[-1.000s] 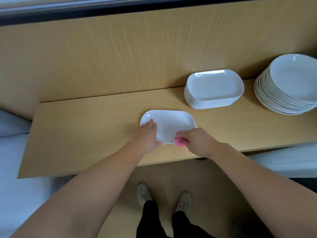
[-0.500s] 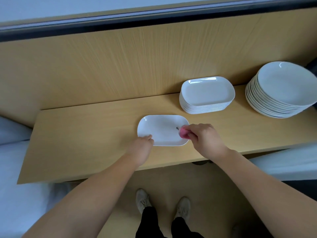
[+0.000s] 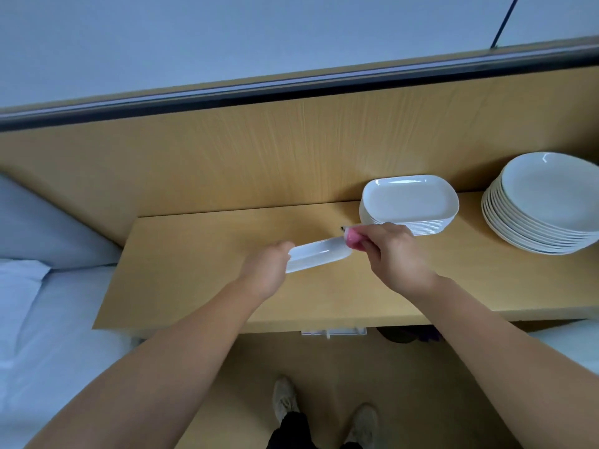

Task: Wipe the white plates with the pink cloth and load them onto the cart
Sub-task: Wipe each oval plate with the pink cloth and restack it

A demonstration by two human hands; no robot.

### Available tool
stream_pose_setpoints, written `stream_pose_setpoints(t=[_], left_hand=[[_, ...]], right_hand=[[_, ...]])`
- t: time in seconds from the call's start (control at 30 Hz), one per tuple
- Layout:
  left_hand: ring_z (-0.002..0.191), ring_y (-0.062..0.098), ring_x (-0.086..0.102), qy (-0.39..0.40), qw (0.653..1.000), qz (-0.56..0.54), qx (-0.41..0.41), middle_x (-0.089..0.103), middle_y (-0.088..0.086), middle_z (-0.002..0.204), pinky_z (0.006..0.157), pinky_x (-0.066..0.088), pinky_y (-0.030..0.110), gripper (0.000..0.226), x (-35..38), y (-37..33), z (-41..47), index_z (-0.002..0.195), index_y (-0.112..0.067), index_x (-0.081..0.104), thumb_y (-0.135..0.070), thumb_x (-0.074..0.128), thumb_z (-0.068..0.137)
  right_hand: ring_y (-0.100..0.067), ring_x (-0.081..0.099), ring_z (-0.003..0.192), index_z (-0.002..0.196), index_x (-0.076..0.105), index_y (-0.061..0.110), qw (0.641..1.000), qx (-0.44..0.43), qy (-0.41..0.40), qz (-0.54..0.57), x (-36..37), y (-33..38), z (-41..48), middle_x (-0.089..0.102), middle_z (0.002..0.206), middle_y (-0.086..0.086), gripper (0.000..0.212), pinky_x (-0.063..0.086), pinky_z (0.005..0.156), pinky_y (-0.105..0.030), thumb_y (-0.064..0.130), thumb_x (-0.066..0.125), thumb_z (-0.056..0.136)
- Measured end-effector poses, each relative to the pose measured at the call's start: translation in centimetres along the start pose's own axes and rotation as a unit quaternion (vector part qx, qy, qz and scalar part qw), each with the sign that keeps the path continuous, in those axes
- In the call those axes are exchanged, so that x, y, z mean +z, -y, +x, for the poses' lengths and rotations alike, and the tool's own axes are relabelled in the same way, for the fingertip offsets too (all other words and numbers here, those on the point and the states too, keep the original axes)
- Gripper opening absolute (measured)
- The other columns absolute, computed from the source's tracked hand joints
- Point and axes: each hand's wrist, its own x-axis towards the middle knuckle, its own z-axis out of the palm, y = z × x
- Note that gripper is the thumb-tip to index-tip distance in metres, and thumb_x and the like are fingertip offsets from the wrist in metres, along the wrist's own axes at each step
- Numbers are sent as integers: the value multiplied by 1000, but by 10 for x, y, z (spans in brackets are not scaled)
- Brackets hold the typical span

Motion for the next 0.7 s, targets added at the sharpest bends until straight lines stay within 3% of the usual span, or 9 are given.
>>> stream_pose_setpoints(t=[0.17,0.4,0.53,0.7], left_hand=[[111,29,54,23,995,-96,-30,57,8,130,89,45,34,38,-9,13,-7,141,-22,43,-21,33,104],[130,23,43,74,981,-176,-20,39,1,149,99,40,32,45,-14,48,10,148,-21,34,-17,34,104],[118,23,52,118,966,-228,5,51,0,138,90,47,34,44,-14,68,28,143,-26,42,-18,40,100],[97,26,62,161,945,-283,30,63,0,109,78,52,38,37,-11,82,41,123,-27,55,-26,54,86]], right_hand=[[-24,61,66,90,69,16,999,-46,-8,-1,8,22,9,70,78,8,19,51,63,-35,-1,60,90],[-27,59,71,98,66,18,999,-24,8,-31,51,38,26,70,86,8,28,51,66,-39,15,39,94],[-24,56,68,93,68,16,996,-34,-12,-82,68,51,39,68,83,8,23,49,61,-33,-1,53,85],[-25,56,65,87,68,15,987,-38,-43,-148,90,57,50,66,80,4,38,48,55,-35,-16,70,65]])
